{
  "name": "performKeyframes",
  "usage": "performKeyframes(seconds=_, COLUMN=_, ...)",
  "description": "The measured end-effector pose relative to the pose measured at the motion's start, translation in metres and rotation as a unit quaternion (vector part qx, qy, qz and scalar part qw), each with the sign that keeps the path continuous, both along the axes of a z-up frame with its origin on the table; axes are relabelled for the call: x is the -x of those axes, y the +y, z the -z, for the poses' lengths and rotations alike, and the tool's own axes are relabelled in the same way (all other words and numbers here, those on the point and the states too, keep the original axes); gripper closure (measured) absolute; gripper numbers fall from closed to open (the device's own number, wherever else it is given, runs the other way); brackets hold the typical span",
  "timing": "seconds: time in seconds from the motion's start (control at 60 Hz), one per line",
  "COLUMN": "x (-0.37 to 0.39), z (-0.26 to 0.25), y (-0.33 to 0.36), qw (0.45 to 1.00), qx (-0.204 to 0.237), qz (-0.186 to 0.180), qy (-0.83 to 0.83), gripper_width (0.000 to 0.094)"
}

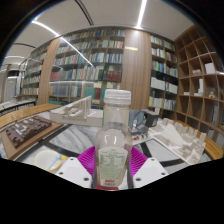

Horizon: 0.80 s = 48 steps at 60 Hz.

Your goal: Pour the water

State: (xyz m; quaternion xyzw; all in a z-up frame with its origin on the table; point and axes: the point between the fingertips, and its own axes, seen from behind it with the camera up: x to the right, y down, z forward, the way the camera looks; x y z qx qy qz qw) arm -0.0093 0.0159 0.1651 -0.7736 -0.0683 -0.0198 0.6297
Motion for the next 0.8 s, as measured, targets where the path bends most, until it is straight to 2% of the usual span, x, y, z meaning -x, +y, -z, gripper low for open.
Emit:
performKeyframes(seconds=0.233, x=0.007, z=0.099, y=0.004, qw=0.998, qx=0.054, qz=0.005, qy=0.017, gripper_width=0.0513)
performKeyframes(seconds=0.267, x=0.008, z=0.096, y=0.003, qw=0.999, qx=0.029, qz=0.004, qy=0.02, gripper_width=0.0524)
performKeyframes(seconds=0.283, x=0.008, z=0.099, y=0.002, qw=0.999, qx=0.033, qz=0.004, qy=0.018, gripper_width=0.05)
performKeyframes(seconds=0.35, x=0.006, z=0.097, y=0.003, qw=1.0, qx=0.024, qz=0.005, qy=0.012, gripper_width=0.0506)
performKeyframes(seconds=0.45, x=0.006, z=0.094, y=-0.001, qw=0.999, qx=0.032, qz=0.01, qy=0.018, gripper_width=0.0384)
performKeyframes(seconds=0.5, x=0.002, z=0.104, y=-0.002, qw=0.998, qx=0.058, qz=0.012, qy=0.018, gripper_width=0.0297)
performKeyframes(seconds=0.533, x=0.003, z=0.105, y=-0.008, qw=0.997, qx=0.072, qz=0.011, qy=0.019, gripper_width=0.0212)
performKeyframes(seconds=0.567, x=0.002, z=0.101, y=-0.013, qw=0.997, qx=0.072, qz=0.014, qy=0.019, gripper_width=0.0071)
performKeyframes(seconds=0.617, x=-0.003, z=0.099, y=-0.02, qw=0.997, qx=0.076, qz=0.023, qy=0.006, gripper_width=0.0095)
performKeyframes(seconds=0.667, x=-0.005, z=0.089, y=-0.034, qw=0.997, qx=0.073, qz=0.032, qy=-0.008, gripper_width=0.0078)
performKeyframes(seconds=0.8, x=0.007, z=0.059, y=-0.087, qw=0.997, qx=0.066, qz=0.028, qy=-0.02, gripper_width=0.008)
